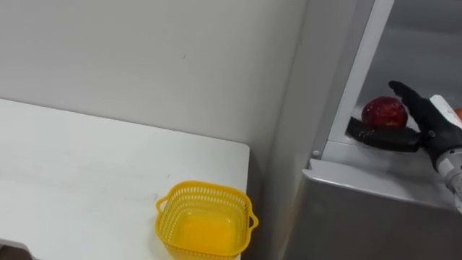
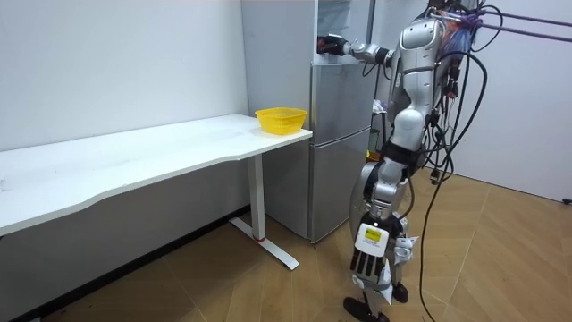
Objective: Retrieve from the upper fridge
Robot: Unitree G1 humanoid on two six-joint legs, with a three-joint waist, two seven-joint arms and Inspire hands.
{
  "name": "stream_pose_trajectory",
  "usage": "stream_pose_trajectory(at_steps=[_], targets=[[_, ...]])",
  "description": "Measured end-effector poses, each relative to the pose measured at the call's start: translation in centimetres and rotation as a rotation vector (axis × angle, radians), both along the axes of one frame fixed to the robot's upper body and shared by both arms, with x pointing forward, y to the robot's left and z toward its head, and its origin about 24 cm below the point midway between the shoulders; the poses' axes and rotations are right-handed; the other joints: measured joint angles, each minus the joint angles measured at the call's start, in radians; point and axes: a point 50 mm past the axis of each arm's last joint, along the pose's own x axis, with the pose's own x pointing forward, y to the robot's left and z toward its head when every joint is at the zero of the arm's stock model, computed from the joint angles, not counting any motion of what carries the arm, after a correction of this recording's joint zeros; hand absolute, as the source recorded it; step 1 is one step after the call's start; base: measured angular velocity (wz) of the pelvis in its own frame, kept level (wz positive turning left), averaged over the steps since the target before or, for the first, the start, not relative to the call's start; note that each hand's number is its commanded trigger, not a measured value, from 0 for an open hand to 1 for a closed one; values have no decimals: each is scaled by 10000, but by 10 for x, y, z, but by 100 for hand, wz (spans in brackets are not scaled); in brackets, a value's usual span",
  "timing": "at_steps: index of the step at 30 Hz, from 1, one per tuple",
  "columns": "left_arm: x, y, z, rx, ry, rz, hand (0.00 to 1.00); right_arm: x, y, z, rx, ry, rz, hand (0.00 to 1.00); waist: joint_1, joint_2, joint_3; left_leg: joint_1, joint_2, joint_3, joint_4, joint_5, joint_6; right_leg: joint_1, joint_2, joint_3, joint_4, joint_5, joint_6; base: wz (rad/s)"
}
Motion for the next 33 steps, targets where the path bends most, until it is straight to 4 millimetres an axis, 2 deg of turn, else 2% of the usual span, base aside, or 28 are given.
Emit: stream_pose_trajectory(at_steps=[1,2,22,26,31,33], targets=[[0,0,0,-3,19,5,0,0,0,0,-2,26,56,95,1,0,1,-5,0,0,0,0,0,-7,0,4,0,0,0,0],[-1,0,0,-4,36,9,0,0,1,1,-1,33,70,100,0,-1,1,-5,0,0,-1,0,0,-7,0,6,0,0,0,0],[1,0,0,-17,10,8,0,6,0,21,-235,-334,139,100,-8,-59,32,-20,11,15,-47,-4,-3,-40,8,3,-24,0,1,0],[4,1,1,-3,-59,-18,0,6,4,25,-270,-445,312,100,-9,-74,22,-80,10,14,-38,-4,-3,-95,6,-6,-24,0,1,0],[9,1,1,22,-252,-64,0,6,6,24,622,-467,455,100,-48,-139,-26,-79,11,14,-29,-3,-2,-89,-2,-33,-24,0,1,0],[10,2,1,29,-263,-93,0,6,6,24,835,-523,480,100,-40,-134,-22,-79,11,13,-33,-3,-2,-89,1,-19,-24,0,1,0]])
